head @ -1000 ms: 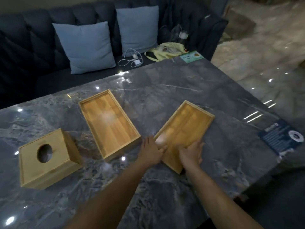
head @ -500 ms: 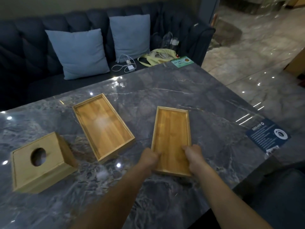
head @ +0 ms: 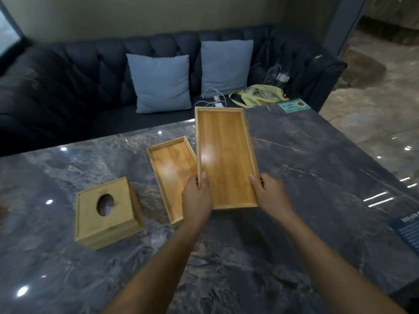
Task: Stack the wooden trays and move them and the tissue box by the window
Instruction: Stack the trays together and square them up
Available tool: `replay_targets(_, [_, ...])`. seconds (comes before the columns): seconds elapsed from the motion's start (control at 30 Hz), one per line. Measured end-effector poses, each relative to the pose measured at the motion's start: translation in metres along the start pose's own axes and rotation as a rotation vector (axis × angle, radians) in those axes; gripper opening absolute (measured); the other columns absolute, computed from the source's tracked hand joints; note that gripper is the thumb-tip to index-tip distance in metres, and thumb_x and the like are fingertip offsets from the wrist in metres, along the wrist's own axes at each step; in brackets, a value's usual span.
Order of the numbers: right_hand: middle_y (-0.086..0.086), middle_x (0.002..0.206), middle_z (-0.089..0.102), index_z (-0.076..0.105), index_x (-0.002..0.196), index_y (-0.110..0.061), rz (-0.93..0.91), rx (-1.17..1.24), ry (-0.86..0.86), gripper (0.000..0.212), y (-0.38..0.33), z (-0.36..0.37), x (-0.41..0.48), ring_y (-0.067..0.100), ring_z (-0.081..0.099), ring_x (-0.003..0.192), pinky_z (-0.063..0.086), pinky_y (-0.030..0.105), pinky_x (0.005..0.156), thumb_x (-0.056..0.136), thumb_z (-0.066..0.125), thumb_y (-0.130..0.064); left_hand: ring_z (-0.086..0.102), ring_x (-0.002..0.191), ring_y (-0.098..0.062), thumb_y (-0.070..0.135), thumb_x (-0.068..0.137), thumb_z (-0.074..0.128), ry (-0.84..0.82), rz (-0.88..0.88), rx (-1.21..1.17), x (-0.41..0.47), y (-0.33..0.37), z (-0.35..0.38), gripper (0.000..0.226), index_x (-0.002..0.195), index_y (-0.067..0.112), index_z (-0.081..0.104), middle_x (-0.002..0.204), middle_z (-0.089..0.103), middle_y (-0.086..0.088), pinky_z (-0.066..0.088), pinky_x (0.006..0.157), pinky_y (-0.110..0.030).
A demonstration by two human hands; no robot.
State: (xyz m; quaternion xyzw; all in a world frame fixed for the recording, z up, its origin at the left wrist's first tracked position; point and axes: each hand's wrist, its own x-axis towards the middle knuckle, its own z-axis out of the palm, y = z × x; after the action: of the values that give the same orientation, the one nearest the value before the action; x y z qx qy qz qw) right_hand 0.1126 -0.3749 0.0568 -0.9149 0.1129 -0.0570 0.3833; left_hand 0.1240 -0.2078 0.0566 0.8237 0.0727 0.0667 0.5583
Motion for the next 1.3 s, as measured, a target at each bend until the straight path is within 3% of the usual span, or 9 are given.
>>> replay_targets(0.07, [0.029, 0.094, 0.066, 0.058, 0.087, 0.001, -0.041, -0.114, -0.025, 0.038, -0.009, 0.016, 0.01, 0.04, 0.061, 0.09, 0.039, 0.04, 0.068, 0.099, 0.039, -0.029, 0.056, 0.065, -0.019, 0.033, 0.096, 0.039, 0.013, 0.039, 0.163, 0.008, -0.008, -0.018, 0.037, 0.076, 0.011, 0.061, 0.068, 0.059, -0.001, 0.041, 0.056, -0.03])
replay_targets(0.23, [0.02, 0.098, 0.068, 0.06, 0.096, -0.006, -0.222, -0.362, -0.108, 0.043, -0.031, 0.05, 0.03, 0.038, 0.063, 0.092, 0.043, 0.04, 0.07, 0.099, 0.028, -0.035, 0.062, 0.073, -0.036, 0.037, 0.097, 0.036, 0.076, -0.008, 0.484, 0.021, -0.035, -0.052, 0.05, 0.069, 0.002, 0.059, 0.076, 0.064, -0.018, 0.043, 0.061, -0.037])
replay_targets(0.33, [0.02, 0.101, 0.068, 0.059, 0.097, -0.007, -0.329, -0.428, -0.161, 0.043, -0.041, 0.068, 0.043, 0.038, 0.063, 0.092, 0.046, 0.041, 0.074, 0.099, 0.027, -0.035, 0.063, 0.078, -0.038, 0.037, 0.097, 0.035, 0.119, -0.069, 0.519, 0.024, -0.051, -0.061, 0.052, 0.075, -0.003, 0.059, 0.083, 0.066, -0.022, 0.047, 0.067, -0.039])
replay_targets(0.5, [0.014, 0.092, 0.068, 0.059, 0.094, -0.01, -0.44, -0.423, -0.232, 0.039, -0.038, 0.089, 0.056, 0.025, 0.058, 0.073, 0.035, 0.032, 0.065, 0.099, 0.028, -0.034, 0.064, 0.077, -0.035, 0.035, 0.097, 0.038, 0.117, -0.165, 0.521, 0.032, -0.067, -0.066, 0.05, 0.07, 0.001, 0.062, 0.075, 0.064, -0.015, 0.044, 0.065, -0.035])
replay_targets(0.67, [0.018, 0.095, 0.07, 0.06, 0.096, -0.008, -0.42, -0.459, -0.228, 0.04, -0.029, 0.101, 0.057, 0.035, 0.065, 0.087, 0.043, 0.038, 0.069, 0.099, 0.028, -0.033, 0.064, 0.086, -0.037, 0.033, 0.097, 0.038, 0.105, -0.194, 0.552, 0.032, -0.076, -0.058, 0.047, 0.087, -0.003, 0.065, 0.094, 0.068, -0.022, 0.051, 0.075, -0.04])
replay_targets(0.97, [0.021, 0.095, 0.071, 0.06, 0.097, -0.005, -0.429, -0.478, -0.222, 0.042, -0.01, 0.106, 0.057, 0.04, 0.066, 0.085, 0.049, 0.041, 0.069, 0.098, 0.033, -0.037, 0.058, 0.075, -0.029, 0.038, 0.095, 0.04, 0.082, -0.236, 0.548, 0.03, -0.091, -0.05, 0.044, 0.074, 0.004, 0.058, 0.092, 0.064, -0.02, 0.044, 0.067, -0.036])
replay_targets(1.03, [0.018, 0.093, 0.071, 0.058, 0.097, -0.008, -0.384, -0.38, -0.199, 0.043, -0.007, 0.103, 0.057, 0.037, 0.065, 0.084, 0.044, 0.038, 0.065, 0.096, 0.035, -0.045, 0.058, 0.084, -0.028, 0.041, 0.094, 0.042, 0.088, -0.187, 0.506, 0.027, -0.095, -0.055, 0.039, 0.09, 0.006, 0.06, 0.101, 0.063, -0.018, 0.041, 0.069, -0.033])
replay_targets(1.13, [0.01, 0.108, 0.069, 0.053, 0.116, -0.015, -0.399, -0.21, -0.21, 0.044, 0.003, 0.091, 0.054, 0.028, 0.064, 0.095, 0.04, 0.032, 0.07, 0.092, 0.042, -0.049, 0.053, 0.107, -0.021, 0.042, 0.09, 0.052, 0.055, -0.114, 0.419, 0.014, -0.096, -0.065, 0.049, 0.129, 0.012, 0.049, 0.121, 0.051, -0.007, 0.037, 0.083, -0.024])
replay_targets(1.3, [0.005, 0.103, 0.071, 0.052, 0.125, -0.02, -0.583, -0.258, -0.341, 0.048, 0.025, 0.072, 0.038, 0.025, 0.067, 0.087, 0.049, 0.031, 0.069, 0.086, 0.056, -0.047, 0.05, 0.104, -0.011, 0.032, 0.079, 0.071, -0.322, 0.019, 0.484, -0.007, -0.097, -0.079, 0.054, 0.126, 0.022, 0.048, 0.12, 0.046, 0.003, 0.042, 0.083, -0.023])
